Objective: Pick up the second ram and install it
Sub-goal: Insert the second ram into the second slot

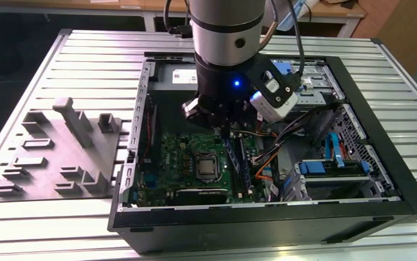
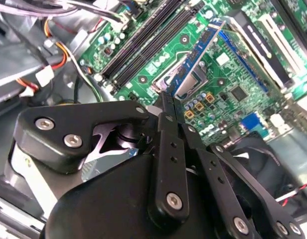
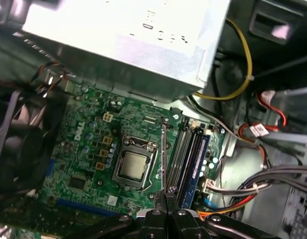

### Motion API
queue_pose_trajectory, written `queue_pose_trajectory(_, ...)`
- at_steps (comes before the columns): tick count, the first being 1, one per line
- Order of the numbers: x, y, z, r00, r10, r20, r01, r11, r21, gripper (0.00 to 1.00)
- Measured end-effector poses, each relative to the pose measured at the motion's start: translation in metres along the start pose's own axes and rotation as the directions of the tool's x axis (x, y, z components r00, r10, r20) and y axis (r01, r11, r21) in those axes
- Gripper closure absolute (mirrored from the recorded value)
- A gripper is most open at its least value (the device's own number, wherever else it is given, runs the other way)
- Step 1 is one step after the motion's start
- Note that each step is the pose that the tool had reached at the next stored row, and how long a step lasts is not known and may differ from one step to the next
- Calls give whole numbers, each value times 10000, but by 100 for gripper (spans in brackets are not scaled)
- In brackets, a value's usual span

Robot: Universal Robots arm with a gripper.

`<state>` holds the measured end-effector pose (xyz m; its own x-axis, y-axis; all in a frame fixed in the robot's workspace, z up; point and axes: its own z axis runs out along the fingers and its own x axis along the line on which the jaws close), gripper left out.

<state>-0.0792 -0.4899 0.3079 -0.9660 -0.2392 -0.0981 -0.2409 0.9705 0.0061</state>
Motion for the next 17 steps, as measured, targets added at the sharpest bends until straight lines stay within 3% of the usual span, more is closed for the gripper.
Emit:
queue_pose_trajectory(6,1,0,14,9940,1090,13,-1090,9940,107,89)
queue_pose_trajectory(10,2,0,20,9836,1803,28,-1803,9835,175,89)
queue_pose_trajectory(14,2,0,21,9700,2429,44,-2430,9697,237,89)
queue_pose_trajectory(17,2,-1,20,9673,2536,47,-2536,9670,249,89)
